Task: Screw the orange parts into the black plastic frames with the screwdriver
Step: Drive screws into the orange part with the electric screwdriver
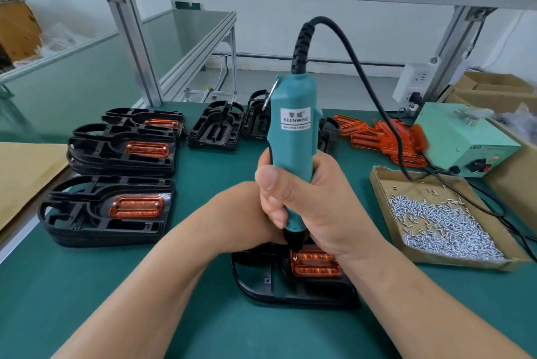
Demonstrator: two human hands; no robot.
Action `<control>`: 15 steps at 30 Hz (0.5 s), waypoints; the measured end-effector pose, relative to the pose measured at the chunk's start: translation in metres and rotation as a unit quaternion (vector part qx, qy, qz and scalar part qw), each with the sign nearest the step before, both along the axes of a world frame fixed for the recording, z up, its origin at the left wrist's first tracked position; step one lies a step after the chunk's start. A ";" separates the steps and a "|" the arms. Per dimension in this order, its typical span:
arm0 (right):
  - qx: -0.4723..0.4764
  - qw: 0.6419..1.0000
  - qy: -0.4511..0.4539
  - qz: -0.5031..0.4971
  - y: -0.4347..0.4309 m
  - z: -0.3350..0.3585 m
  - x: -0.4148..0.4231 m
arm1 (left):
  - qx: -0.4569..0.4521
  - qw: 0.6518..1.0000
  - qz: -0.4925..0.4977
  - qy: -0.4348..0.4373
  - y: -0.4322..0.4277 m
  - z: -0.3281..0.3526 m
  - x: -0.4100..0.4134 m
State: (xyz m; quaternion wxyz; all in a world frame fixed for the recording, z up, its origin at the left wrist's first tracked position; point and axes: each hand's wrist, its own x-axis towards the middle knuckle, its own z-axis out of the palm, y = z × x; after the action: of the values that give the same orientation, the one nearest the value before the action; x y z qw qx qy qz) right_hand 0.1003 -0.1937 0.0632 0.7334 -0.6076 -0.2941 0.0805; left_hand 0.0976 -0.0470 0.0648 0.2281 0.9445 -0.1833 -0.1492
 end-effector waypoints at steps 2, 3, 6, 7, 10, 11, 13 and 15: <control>-0.006 1.000 -0.001 0.008 0.000 0.000 0.000 | 0.005 1.000 -0.001 0.001 0.000 0.000 0.000; -0.008 1.000 0.000 0.014 0.000 0.000 0.000 | 0.012 1.000 -0.002 0.000 -0.001 0.000 0.000; -0.010 0.999 0.004 0.037 -0.001 0.000 0.000 | 0.053 0.999 -0.010 -0.002 -0.002 0.001 -0.001; -0.009 0.999 0.004 0.042 -0.001 0.000 0.001 | 0.061 0.998 -0.009 0.000 -0.002 0.001 -0.001; 0.000 0.999 -0.002 0.048 -0.004 -0.002 0.002 | 0.049 0.999 -0.003 -0.001 -0.003 0.001 0.000; 0.010 0.999 -0.003 0.045 -0.006 -0.004 0.001 | 0.037 0.999 -0.005 -0.001 -0.005 0.002 0.000; 0.034 0.999 0.000 0.042 -0.008 -0.006 0.000 | 0.027 1.000 -0.010 -0.002 -0.005 0.003 0.000; 0.058 0.997 0.006 0.043 -0.008 -0.008 -0.001 | 0.033 0.999 -0.008 -0.008 -0.006 0.003 0.000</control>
State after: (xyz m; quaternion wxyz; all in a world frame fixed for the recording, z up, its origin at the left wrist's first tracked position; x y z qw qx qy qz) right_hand 0.0997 -0.2013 0.0552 0.7651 -0.5501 -0.3201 0.0980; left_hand 0.0975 -0.0529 0.0682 0.1939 0.9512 -0.1878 -0.1496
